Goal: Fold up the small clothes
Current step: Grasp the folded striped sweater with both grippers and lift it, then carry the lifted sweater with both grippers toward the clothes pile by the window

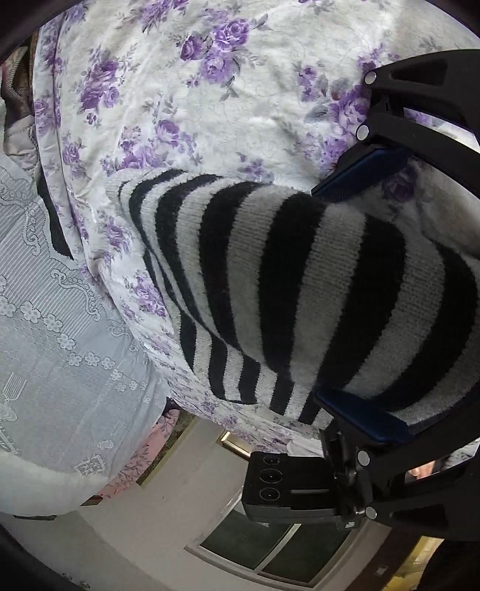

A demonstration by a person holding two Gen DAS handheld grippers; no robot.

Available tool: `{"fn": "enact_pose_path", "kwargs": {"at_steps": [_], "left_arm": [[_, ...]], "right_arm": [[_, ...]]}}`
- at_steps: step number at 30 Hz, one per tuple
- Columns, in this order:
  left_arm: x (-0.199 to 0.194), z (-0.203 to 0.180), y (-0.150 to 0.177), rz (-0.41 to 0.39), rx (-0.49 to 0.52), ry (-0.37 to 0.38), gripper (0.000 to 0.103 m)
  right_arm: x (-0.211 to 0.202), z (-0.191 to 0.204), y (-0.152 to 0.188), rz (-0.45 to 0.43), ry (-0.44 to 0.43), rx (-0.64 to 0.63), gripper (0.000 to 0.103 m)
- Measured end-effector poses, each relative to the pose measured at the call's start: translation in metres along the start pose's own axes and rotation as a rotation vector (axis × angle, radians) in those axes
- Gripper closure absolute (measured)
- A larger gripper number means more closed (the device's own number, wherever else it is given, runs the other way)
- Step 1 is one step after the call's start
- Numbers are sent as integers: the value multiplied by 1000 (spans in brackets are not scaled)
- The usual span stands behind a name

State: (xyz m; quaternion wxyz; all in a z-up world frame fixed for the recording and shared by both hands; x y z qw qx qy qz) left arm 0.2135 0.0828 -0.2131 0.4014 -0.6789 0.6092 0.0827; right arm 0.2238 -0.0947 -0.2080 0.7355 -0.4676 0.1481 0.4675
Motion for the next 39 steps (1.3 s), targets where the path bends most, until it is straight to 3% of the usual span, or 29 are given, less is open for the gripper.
{"fn": "enact_pose_path", "kwargs": {"at_steps": [5, 11, 24, 39], "left_arm": [[1, -7, -4, -14, 19, 92, 4], [-7, -20, 2, -47, 71, 137, 5], [-3, -58, 34, -36, 173, 39, 5], [10, -117, 98, 21, 256, 50, 5]], "right_arm": [[-3, 0, -3, -28, -89, 53, 3], [-16, 2, 3, -55, -164, 124, 3], [-51, 9, 35, -86, -92, 122, 3], [-128, -1, 108, -123, -42, 143, 3]]}}
Point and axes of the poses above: each gripper's, at about its wrist camera, not at the fingertips, and x roughly the way its jaws point, z to its left, y to its underside, the point moved 4 cm from there along x, roughly the way its jaws point, and after that the axes turned 10 degrees about y, right-handed, at the moved point
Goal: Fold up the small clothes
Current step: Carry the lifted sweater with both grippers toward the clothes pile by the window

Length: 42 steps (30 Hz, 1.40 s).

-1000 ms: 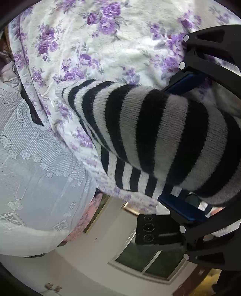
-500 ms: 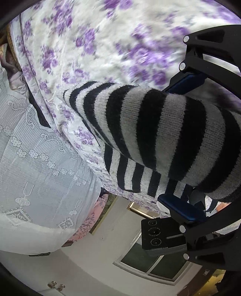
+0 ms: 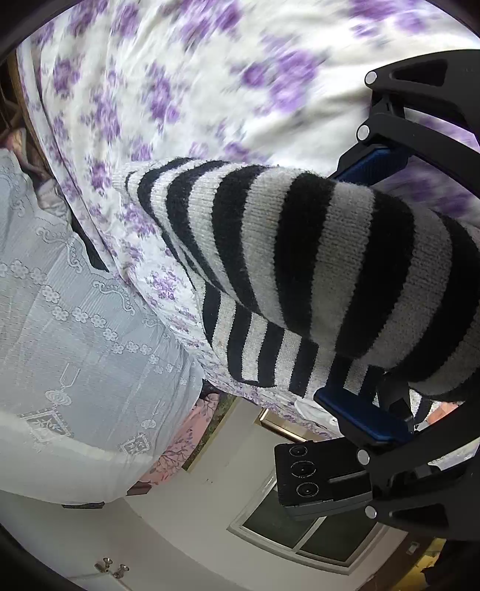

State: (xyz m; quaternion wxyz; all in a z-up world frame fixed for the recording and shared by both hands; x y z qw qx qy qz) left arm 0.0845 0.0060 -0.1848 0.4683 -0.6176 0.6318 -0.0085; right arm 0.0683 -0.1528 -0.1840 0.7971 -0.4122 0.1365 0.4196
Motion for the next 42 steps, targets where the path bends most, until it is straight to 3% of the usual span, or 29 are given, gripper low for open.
{"fn": "enact_pose_path", "kwargs": {"at_steps": [10, 19, 30, 42], "left_arm": [[14, -50, 31, 28, 42, 40, 5], [30, -85, 37, 50, 85, 85, 5], [60, -143, 33, 95, 167, 150, 5], [104, -245, 7, 149, 312, 237, 5]], "right_arm": [[-59, -12, 37, -50, 23, 16, 3], [-100, -15, 54, -123, 62, -6, 3], [-171, -42, 60, -226, 108, 22, 3], [-275, -81, 56, -374, 182, 68, 3]]}}
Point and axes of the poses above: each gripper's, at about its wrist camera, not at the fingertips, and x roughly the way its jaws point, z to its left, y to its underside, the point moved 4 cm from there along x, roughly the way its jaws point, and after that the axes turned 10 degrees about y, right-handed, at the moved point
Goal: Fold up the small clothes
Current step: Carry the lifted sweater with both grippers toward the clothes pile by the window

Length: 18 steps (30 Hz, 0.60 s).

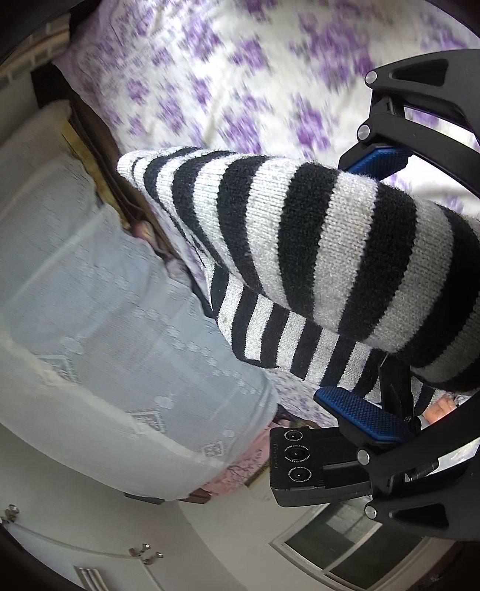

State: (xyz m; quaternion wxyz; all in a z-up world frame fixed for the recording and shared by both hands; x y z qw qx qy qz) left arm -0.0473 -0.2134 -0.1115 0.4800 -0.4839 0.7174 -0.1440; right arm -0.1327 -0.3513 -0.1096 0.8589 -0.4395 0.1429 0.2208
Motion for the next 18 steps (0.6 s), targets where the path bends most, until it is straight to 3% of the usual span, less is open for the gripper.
{"fn": "enact_pose_path", "kwargs": {"at_steps": [8, 18], "left_arm": [[44, -66, -46, 45, 81, 85, 5], [95, -168, -119, 67, 213, 184, 5]], "right_arm": [[-73, -41, -31, -85, 77, 36, 3], [-186, -85, -97, -212, 161, 67, 3]]}}
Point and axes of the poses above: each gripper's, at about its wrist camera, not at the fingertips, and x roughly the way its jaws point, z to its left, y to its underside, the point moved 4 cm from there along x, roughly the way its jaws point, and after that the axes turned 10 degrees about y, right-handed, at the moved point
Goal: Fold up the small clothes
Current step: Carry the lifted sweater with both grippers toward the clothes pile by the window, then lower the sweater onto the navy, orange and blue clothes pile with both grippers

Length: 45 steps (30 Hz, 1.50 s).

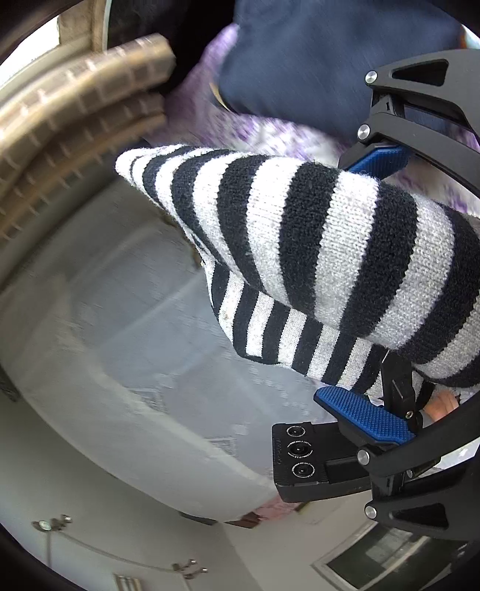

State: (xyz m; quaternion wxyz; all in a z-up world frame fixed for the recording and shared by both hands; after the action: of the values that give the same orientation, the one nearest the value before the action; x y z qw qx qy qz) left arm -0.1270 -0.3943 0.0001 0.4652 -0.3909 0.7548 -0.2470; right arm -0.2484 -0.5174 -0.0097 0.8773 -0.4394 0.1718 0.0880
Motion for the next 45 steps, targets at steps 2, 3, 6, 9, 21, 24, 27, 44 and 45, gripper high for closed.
{"fn": "enact_pose_path", "kwargs": {"at_steps": [2, 3, 6, 9, 21, 24, 27, 44, 45], "left_arm": [[21, -14, -18, 15, 22, 12, 5], [31, -20, -26, 23, 30, 18, 5], [56, -28, -42, 41, 36, 44, 5], [81, -35, -52, 63, 33, 76, 5], [145, -21, -43, 159, 6, 82, 5], [148, -9, -37, 165, 20, 31, 5], [153, 3, -34, 178, 3, 24, 4], [177, 19, -12, 171, -50, 62, 4], [178, 20, -13, 171, -58, 66, 4]], "right_arm": [[-11, -12, -12, -17, 20, 12, 3], [-18, -22, -18, -27, 34, 23, 3], [-33, -47, -30, -48, 59, 56, 3], [-44, -72, -35, -62, 84, 85, 3], [-33, -147, -26, -31, 130, 204, 3], [-19, -166, -13, -3, 166, 215, 3], [-7, -185, 1, 25, 139, 246, 3], [-2, -205, 13, 21, 117, 247, 4], [-2, -205, 13, 23, 117, 249, 4]]}}
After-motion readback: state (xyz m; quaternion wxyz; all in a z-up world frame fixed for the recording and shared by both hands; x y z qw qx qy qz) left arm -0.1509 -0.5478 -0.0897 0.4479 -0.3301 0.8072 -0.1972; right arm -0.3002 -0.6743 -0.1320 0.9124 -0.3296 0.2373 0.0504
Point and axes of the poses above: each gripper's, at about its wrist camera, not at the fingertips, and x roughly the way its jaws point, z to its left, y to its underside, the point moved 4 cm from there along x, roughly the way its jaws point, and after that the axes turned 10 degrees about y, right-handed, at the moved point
